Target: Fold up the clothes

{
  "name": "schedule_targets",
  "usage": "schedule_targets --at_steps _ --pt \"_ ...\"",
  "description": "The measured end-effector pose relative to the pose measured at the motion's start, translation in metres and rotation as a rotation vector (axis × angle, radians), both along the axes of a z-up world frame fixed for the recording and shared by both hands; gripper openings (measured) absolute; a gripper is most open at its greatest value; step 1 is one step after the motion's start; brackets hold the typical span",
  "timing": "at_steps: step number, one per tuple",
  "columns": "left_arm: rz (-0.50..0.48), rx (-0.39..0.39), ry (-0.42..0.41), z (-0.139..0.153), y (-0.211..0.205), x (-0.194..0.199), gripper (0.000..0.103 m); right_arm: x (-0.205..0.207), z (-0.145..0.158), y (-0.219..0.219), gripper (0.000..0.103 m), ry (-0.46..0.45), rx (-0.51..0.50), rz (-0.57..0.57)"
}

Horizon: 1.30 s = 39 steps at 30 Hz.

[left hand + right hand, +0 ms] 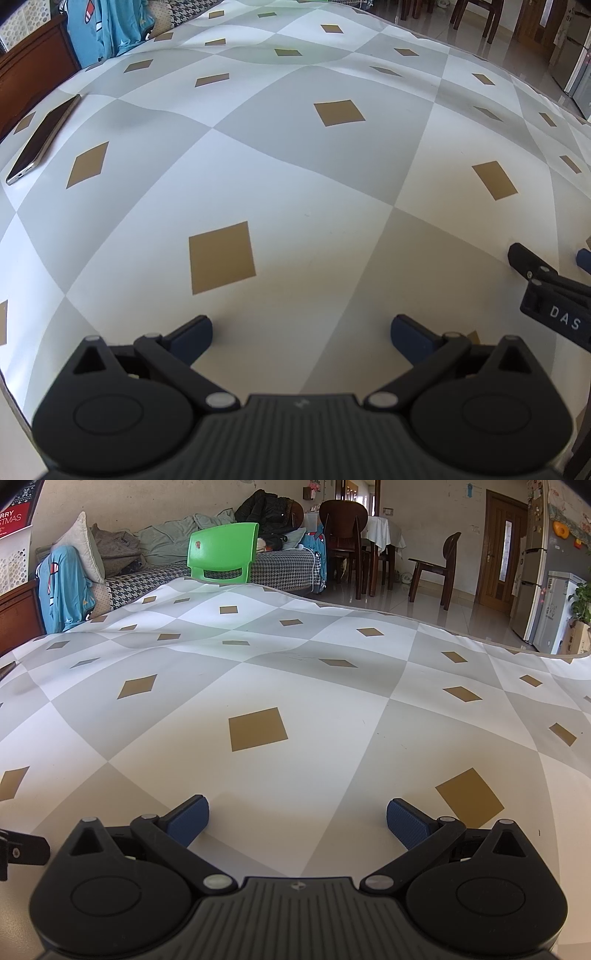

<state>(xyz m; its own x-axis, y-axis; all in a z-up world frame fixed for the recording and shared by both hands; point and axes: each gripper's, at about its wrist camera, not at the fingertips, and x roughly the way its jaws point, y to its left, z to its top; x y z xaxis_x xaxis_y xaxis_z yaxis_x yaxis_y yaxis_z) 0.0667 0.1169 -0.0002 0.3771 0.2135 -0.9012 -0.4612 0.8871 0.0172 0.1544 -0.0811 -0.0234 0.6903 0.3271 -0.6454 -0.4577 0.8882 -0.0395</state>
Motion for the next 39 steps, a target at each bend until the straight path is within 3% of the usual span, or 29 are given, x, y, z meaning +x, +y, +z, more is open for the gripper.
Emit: schedule_targets --at_steps 39 --pt "-0.079 -0.014 0.014 0.0021 -0.0048 -0.0070 0.103 0.0000 0.0001 0.0000 0.102 0.000 0.000 0.000"
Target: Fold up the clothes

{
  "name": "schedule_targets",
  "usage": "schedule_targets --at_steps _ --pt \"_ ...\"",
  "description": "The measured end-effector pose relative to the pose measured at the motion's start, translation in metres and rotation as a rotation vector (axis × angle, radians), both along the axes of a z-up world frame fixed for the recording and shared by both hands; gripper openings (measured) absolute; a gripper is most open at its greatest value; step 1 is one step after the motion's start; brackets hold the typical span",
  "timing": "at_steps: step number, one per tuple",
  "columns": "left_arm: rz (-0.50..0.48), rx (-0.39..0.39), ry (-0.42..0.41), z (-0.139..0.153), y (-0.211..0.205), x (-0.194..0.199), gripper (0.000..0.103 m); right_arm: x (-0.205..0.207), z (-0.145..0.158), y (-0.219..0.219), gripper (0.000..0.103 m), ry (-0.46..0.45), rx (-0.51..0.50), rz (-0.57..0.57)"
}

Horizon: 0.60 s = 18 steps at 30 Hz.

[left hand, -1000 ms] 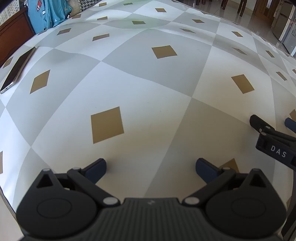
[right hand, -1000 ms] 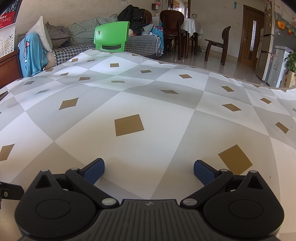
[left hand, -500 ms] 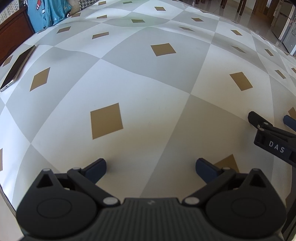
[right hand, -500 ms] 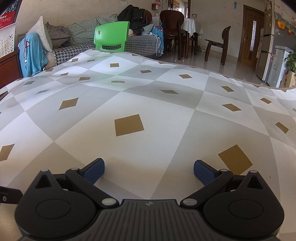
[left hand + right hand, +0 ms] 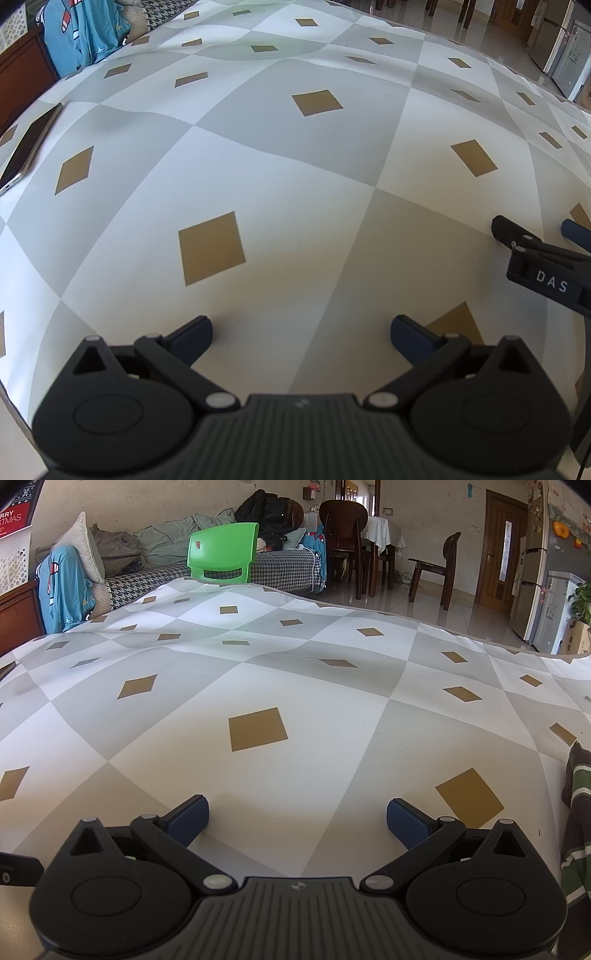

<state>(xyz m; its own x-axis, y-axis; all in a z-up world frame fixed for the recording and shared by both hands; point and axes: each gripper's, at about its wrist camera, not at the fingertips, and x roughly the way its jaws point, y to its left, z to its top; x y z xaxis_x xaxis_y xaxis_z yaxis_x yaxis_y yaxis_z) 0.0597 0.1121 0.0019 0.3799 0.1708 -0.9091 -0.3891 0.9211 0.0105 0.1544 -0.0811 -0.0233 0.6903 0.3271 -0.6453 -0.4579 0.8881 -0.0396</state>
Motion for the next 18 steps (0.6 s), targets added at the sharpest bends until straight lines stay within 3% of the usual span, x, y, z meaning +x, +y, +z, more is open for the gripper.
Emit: schedule_targets --at_steps 18 --pt "-0.027 0.034 -0.033 0.012 -0.003 -0.006 0.103 0.000 0.000 0.000 0.102 0.000 0.000 0.000"
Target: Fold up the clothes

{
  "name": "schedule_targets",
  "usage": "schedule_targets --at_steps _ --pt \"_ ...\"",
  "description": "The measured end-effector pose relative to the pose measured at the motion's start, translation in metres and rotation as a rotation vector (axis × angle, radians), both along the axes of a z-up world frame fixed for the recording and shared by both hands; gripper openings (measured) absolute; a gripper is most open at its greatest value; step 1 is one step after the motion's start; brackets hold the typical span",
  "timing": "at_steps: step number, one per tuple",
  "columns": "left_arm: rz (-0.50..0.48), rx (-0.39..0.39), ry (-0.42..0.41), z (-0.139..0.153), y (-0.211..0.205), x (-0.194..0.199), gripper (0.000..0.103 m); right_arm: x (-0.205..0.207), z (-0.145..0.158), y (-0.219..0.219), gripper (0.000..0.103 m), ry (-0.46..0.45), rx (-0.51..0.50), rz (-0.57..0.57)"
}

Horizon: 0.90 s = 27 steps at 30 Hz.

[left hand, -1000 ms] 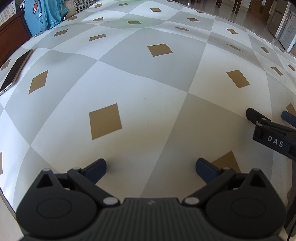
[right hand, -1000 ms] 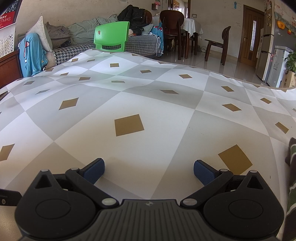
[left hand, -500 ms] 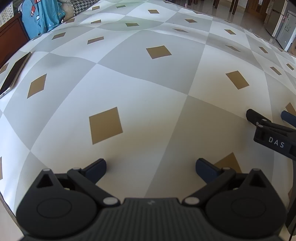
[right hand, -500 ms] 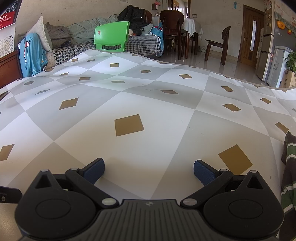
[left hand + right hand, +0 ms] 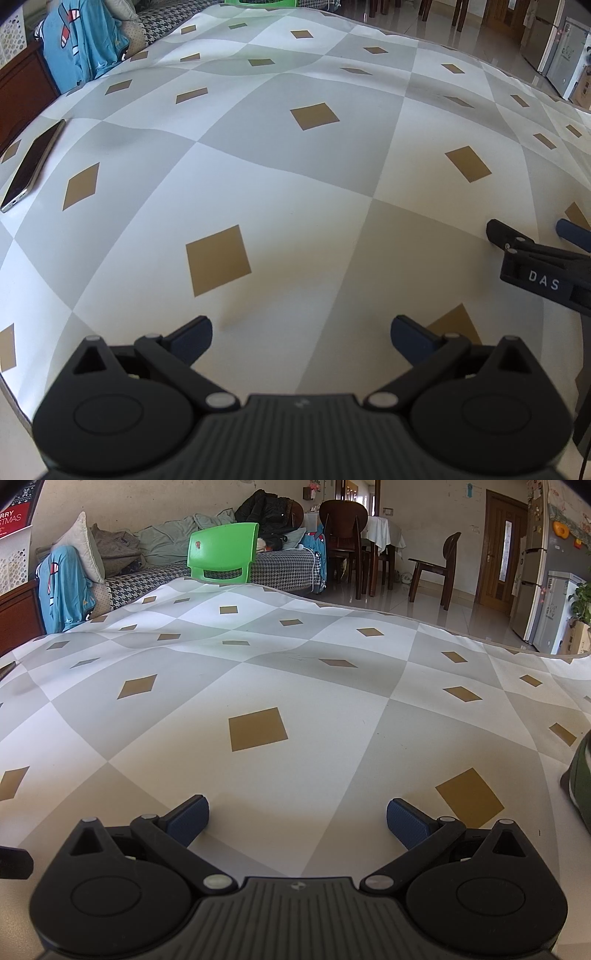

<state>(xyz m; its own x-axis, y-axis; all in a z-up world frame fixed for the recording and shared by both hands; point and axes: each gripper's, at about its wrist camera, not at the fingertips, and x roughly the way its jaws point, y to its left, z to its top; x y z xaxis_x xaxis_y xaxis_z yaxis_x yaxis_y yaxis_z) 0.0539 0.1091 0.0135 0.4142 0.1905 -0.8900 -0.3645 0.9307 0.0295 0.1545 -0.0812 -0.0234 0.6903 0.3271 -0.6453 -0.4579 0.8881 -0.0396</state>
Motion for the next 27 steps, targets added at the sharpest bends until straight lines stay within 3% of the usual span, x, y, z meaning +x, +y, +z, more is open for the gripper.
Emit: schedule_targets --at_steps 17,27 --pt "-0.089 0.060 -0.120 0.043 -0.009 -0.035 0.103 0.000 0.000 0.000 0.102 0.000 0.000 0.000" --pt "-0.060 -0.009 -0.091 0.035 -0.011 -0.054 0.103 0.000 0.000 0.000 0.102 0.000 0.000 0.000"
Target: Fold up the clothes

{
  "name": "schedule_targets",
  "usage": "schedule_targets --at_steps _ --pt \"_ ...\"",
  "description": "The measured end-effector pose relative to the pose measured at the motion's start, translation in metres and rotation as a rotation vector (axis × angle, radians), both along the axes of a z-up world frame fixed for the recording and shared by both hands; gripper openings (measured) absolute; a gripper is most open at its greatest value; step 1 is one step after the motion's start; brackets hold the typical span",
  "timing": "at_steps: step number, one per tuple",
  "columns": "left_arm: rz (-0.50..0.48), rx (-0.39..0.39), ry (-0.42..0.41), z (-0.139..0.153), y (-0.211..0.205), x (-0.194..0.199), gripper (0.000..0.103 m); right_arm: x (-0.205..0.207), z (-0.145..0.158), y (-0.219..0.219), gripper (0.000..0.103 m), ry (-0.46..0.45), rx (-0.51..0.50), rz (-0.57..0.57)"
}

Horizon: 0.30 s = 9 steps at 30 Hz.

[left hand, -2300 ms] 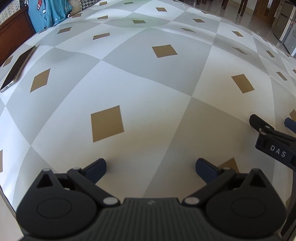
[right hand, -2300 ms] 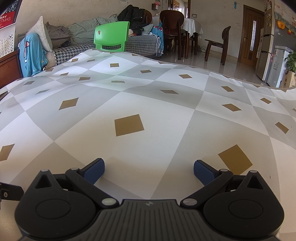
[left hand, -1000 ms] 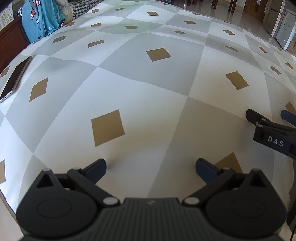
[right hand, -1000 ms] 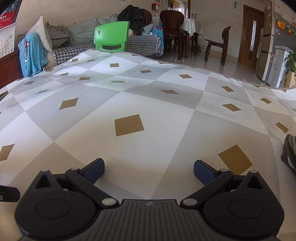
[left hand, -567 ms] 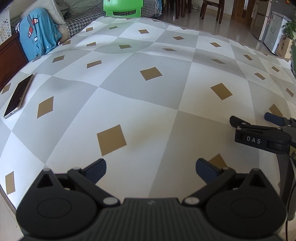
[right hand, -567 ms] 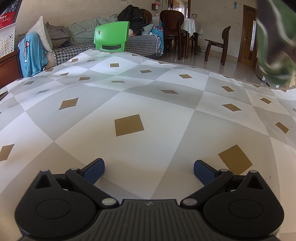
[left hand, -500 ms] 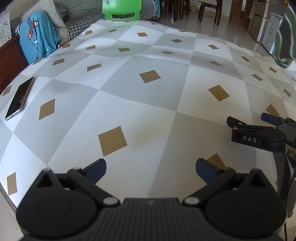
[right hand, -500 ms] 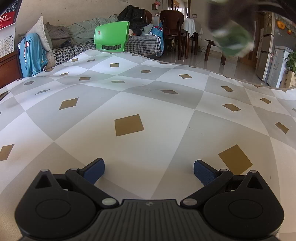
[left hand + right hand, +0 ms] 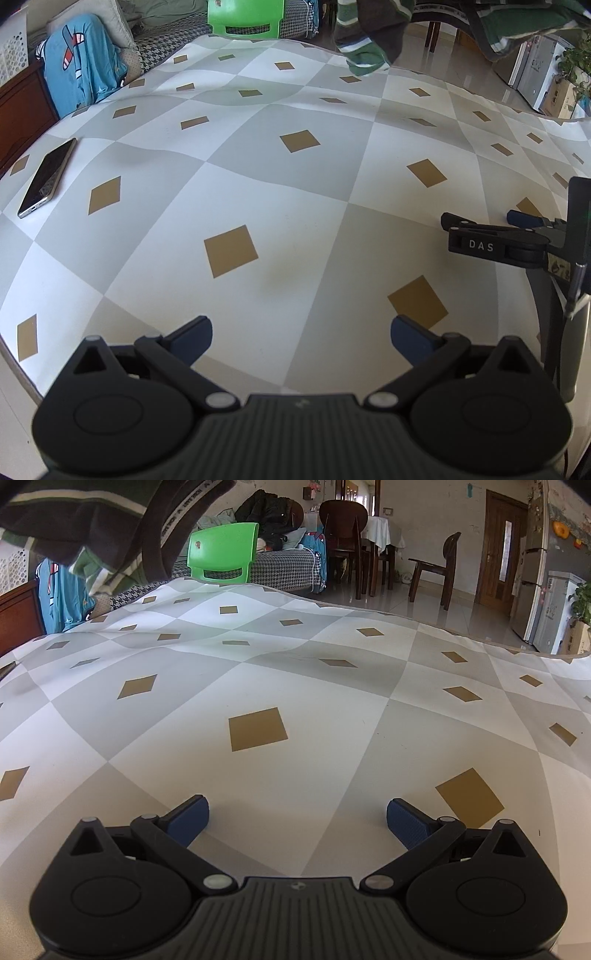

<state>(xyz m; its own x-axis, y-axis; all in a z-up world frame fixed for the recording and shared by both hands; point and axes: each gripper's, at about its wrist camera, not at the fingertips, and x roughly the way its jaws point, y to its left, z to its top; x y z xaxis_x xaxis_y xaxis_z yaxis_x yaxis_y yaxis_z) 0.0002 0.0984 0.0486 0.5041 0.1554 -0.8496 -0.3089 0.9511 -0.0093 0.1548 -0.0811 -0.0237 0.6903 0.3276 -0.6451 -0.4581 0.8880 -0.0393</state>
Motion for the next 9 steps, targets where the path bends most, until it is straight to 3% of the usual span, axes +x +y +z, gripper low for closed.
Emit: schedule_targets --at_steps 9 --pt "0.025 -0.020 -0.004 0.0008 0.0035 -0.0035 0.103 0.0000 0.0000 0.0000 0.102 0.000 0.000 0.000"
